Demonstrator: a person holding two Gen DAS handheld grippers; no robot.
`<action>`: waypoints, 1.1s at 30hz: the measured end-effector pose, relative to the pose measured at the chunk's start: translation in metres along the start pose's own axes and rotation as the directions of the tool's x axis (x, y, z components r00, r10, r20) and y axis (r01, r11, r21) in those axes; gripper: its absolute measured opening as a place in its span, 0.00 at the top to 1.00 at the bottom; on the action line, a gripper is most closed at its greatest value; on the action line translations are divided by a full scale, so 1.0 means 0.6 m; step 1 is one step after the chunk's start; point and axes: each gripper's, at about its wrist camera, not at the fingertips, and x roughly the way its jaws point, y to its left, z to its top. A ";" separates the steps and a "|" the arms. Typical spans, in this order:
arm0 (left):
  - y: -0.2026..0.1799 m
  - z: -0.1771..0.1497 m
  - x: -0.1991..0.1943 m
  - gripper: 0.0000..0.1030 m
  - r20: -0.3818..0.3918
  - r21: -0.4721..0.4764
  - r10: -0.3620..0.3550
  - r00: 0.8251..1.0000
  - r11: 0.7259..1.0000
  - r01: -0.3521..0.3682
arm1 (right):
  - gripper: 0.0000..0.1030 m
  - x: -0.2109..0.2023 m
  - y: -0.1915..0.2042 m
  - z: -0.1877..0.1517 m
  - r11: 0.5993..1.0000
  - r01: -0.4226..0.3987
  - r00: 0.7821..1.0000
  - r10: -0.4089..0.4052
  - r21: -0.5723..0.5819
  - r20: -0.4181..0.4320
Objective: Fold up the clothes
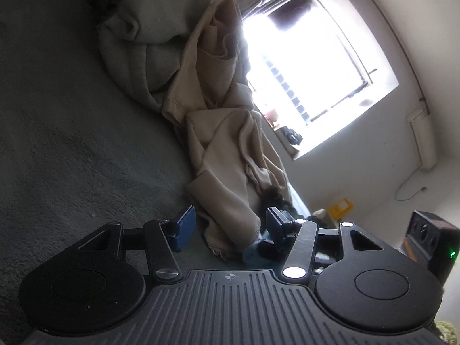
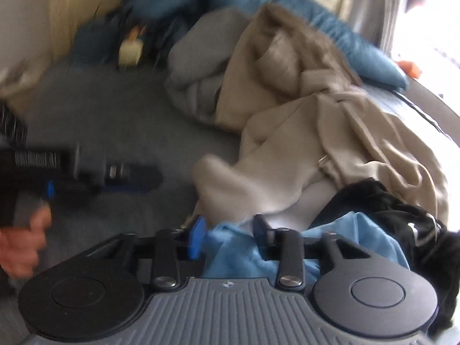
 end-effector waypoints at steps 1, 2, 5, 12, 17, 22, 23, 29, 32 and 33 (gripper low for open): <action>-0.002 -0.001 0.000 0.47 -0.010 0.006 -0.018 1.000 1.000 0.018 | 0.86 -0.009 0.007 -0.007 1.000 0.006 1.000 -0.006 -0.021 0.004; -0.005 -0.002 0.000 0.47 -0.020 0.013 -0.036 0.999 0.999 0.036 | 0.87 -0.017 0.014 -0.014 0.999 0.011 1.000 -0.011 -0.042 0.008; -0.017 -0.008 0.005 0.47 -0.048 0.051 -0.068 0.996 0.996 0.071 | 0.88 -0.043 0.035 -0.036 0.994 0.029 0.999 -0.027 -0.103 0.020; -0.065 -0.042 0.016 0.47 -0.100 0.219 -0.068 0.993 0.972 0.089 | 0.88 -0.070 0.035 -0.102 0.997 0.048 0.996 -0.051 -0.054 -0.068; -0.095 -0.070 0.033 0.47 -0.108 0.344 -0.016 0.994 0.938 0.053 | 0.86 -0.094 -0.011 -0.116 0.990 0.032 0.996 -0.021 0.134 -0.085; -0.103 -0.085 0.048 0.50 -0.122 0.384 0.042 0.992 0.923 0.008 | 0.84 -0.117 -0.091 -0.101 0.930 0.060 0.998 -0.062 0.362 -0.007; -0.103 -0.086 0.049 0.51 -0.126 0.385 0.046 0.991 0.923 0.006 | 0.83 -0.117 -0.107 -0.095 0.913 0.078 0.996 -0.086 0.399 0.004; -0.128 -0.111 0.040 0.56 -0.136 0.496 0.002 0.991 0.866 0.066 | 0.81 -0.077 -0.166 -0.056 0.885 0.124 0.989 -0.145 0.448 0.015; -0.139 -0.124 0.040 0.56 -0.164 0.548 -0.015 0.986 0.830 0.104 | 0.80 -0.062 -0.162 -0.043 0.893 0.083 0.995 -0.095 0.441 0.004; -0.142 -0.128 0.039 0.56 -0.171 0.560 -0.024 0.985 0.820 0.117 | 0.80 -0.058 -0.158 -0.040 0.896 0.066 0.997 -0.073 0.440 -0.001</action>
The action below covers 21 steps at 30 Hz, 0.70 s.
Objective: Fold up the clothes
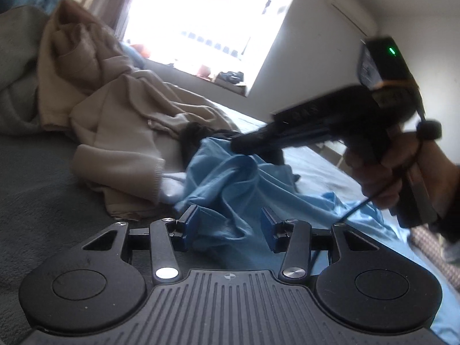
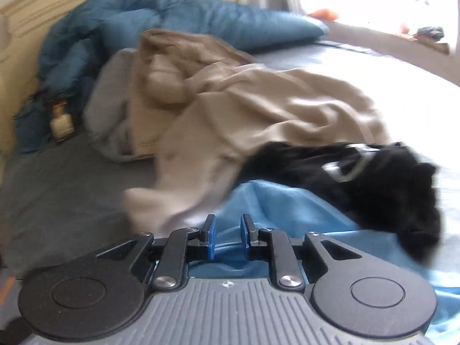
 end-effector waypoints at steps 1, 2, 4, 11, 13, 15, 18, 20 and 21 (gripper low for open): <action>-0.005 -0.002 0.000 0.56 -0.002 0.017 -0.012 1.000 1.000 0.012 | 0.80 0.004 0.005 0.001 1.000 -0.018 1.000 0.018 -0.002 -0.015; -0.010 -0.003 0.000 0.56 -0.003 0.035 -0.021 1.000 0.999 0.021 | 0.80 0.008 0.011 0.003 0.999 -0.036 0.999 0.036 -0.003 -0.029; -0.017 -0.006 -0.001 0.56 -0.006 0.064 -0.037 0.999 0.997 0.037 | 0.80 0.016 0.021 0.006 0.997 -0.072 0.996 0.072 -0.005 -0.059; -0.010 -0.004 -0.007 0.56 -0.052 0.051 -0.077 0.996 0.996 0.079 | 0.77 0.028 0.082 0.008 0.980 -0.146 0.982 0.127 -0.134 -0.142; -0.007 -0.003 -0.012 0.55 -0.090 0.060 -0.071 0.993 0.995 0.077 | 0.77 0.024 0.104 0.003 0.966 -0.143 0.982 0.112 -0.215 -0.150; -0.004 -0.005 -0.011 0.53 -0.109 0.058 -0.066 0.992 0.996 0.072 | 0.77 0.021 0.126 -0.003 0.944 -0.140 0.983 0.097 -0.298 -0.153; 0.001 -0.008 -0.010 0.51 -0.136 0.054 -0.058 0.989 0.996 0.066 | 0.76 0.024 0.158 -0.016 0.900 -0.131 0.985 0.069 -0.416 -0.161; 0.005 -0.009 -0.010 0.51 -0.154 0.051 -0.053 0.987 0.997 0.062 | 0.77 0.036 0.179 -0.029 0.865 -0.128 0.982 0.042 -0.485 -0.183; 0.006 -0.010 -0.010 0.51 -0.163 0.050 -0.051 0.985 0.997 0.060 | 0.77 0.044 0.189 -0.037 0.844 -0.125 0.981 0.026 -0.521 -0.194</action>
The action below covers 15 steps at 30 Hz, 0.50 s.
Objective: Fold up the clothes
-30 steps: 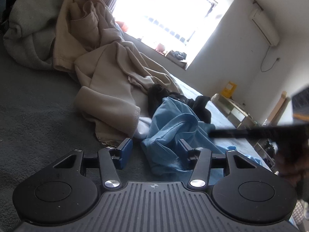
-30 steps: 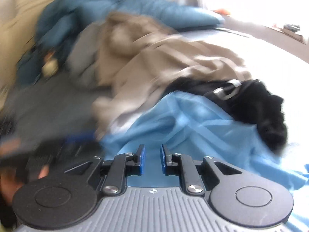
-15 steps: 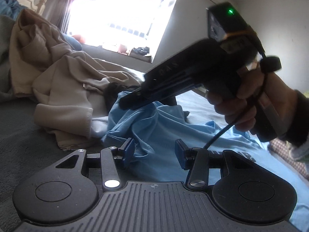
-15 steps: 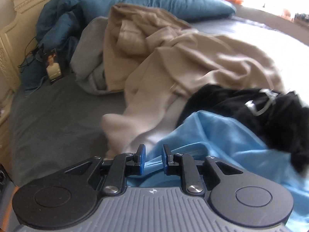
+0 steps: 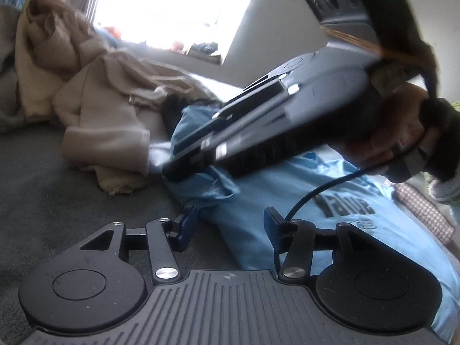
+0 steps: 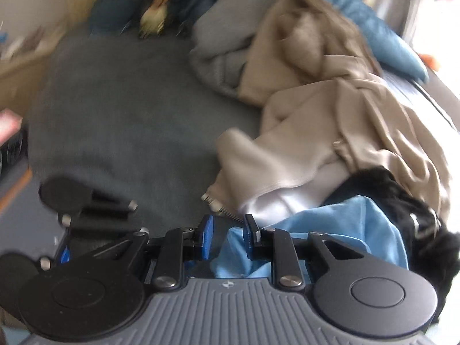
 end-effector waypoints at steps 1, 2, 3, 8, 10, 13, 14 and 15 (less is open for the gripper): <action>0.002 -0.001 0.000 0.51 -0.009 -0.002 0.002 1.000 1.000 -0.002 | 0.77 0.012 0.009 -0.001 0.999 0.030 0.999 -0.031 -0.040 -0.022; 0.007 -0.002 0.002 0.51 -0.020 -0.015 0.002 1.000 1.000 -0.002 | 0.77 0.023 0.017 -0.002 0.995 0.060 0.997 -0.064 -0.081 -0.043; 0.010 -0.002 0.002 0.51 -0.023 -0.028 -0.004 1.000 1.000 0.003 | 0.78 0.033 0.018 -0.006 0.991 0.089 0.994 -0.096 -0.098 -0.060; 0.020 0.000 -0.009 0.51 0.018 -0.062 -0.045 0.999 0.997 0.046 | 0.95 0.000 -0.036 -0.042 0.982 0.086 0.996 -0.090 0.168 0.015; 0.025 0.000 -0.015 0.51 0.047 -0.083 -0.067 0.997 0.994 0.071 | 0.96 -0.009 -0.057 -0.075 0.953 0.018 0.996 -0.044 0.303 0.077; 0.035 0.002 -0.017 0.51 0.092 -0.136 -0.094 0.991 0.985 0.106 | 0.96 -0.024 -0.090 -0.125 0.869 -0.096 0.984 0.008 0.485 0.179; 0.038 0.004 -0.016 0.51 0.102 -0.157 -0.104 0.989 0.980 0.120 | 0.96 -0.028 -0.101 -0.142 0.831 -0.136 0.976 0.021 0.539 0.215; 0.040 0.006 -0.014 0.51 0.112 -0.171 -0.113 0.987 0.977 0.131 | 0.96 -0.033 -0.111 -0.158 0.789 -0.177 0.968 0.030 0.588 0.251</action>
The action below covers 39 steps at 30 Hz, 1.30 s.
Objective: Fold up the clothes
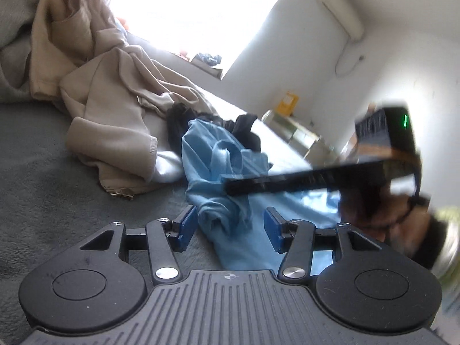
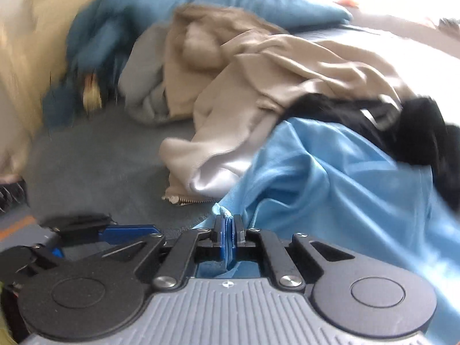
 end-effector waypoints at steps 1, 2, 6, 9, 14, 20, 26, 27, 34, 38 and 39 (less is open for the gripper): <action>0.001 0.002 0.002 0.51 0.008 -0.014 -0.010 1.000 1.000 0.010 | 0.96 -0.009 -0.017 -0.005 0.997 -0.030 0.999 0.029 0.071 0.026; -0.001 0.002 0.003 0.51 0.013 -0.009 -0.017 1.000 1.000 0.017 | 0.95 -0.018 -0.035 -0.011 0.988 -0.063 0.997 0.056 0.140 0.053; -0.021 -0.003 0.010 0.51 0.018 0.065 -0.027 0.999 0.998 0.026 | 0.95 -0.039 -0.101 -0.040 0.891 -0.213 0.974 0.162 0.401 0.157; -0.040 -0.006 0.019 0.51 0.016 0.128 -0.046 0.999 0.991 0.043 | 0.92 -0.035 -0.128 -0.060 0.838 -0.236 0.971 0.187 0.493 0.147; -0.071 -0.005 0.045 0.51 -0.002 0.199 -0.047 0.999 0.979 0.047 | 0.74 -0.052 -0.149 -0.071 0.817 -0.219 0.976 0.169 0.533 0.141; -0.079 -0.003 0.077 0.53 -0.048 0.161 0.023 0.999 0.987 -0.015 | 0.74 -0.093 -0.130 -0.011 0.912 -0.106 0.987 0.049 0.396 0.152; -0.081 -0.011 0.096 0.65 -0.073 0.174 0.125 0.989 0.978 -0.110 | 0.74 -0.068 -0.055 0.065 0.984 0.173 0.981 -0.175 0.034 0.083; -0.083 -0.012 0.095 0.66 -0.071 0.185 0.128 0.989 0.976 -0.113 | 0.74 -0.061 -0.041 0.072 0.972 0.229 0.971 -0.224 -0.049 0.081; -0.094 -0.018 0.104 0.69 -0.071 0.233 0.173 0.982 0.960 -0.152 | 0.74 -0.006 -0.003 0.084 0.888 0.337 0.938 -0.345 -0.314 0.029; -0.097 -0.018 0.108 0.71 -0.070 0.239 0.186 0.980 0.957 -0.164 | 0.76 0.018 -0.002 0.081 0.858 0.361 0.923 -0.385 -0.364 0.009; -0.097 -0.018 0.109 0.73 -0.071 0.238 0.194 0.978 0.956 -0.172 | 0.79 0.023 -0.002 0.081 0.849 0.374 0.917 -0.399 -0.373 0.011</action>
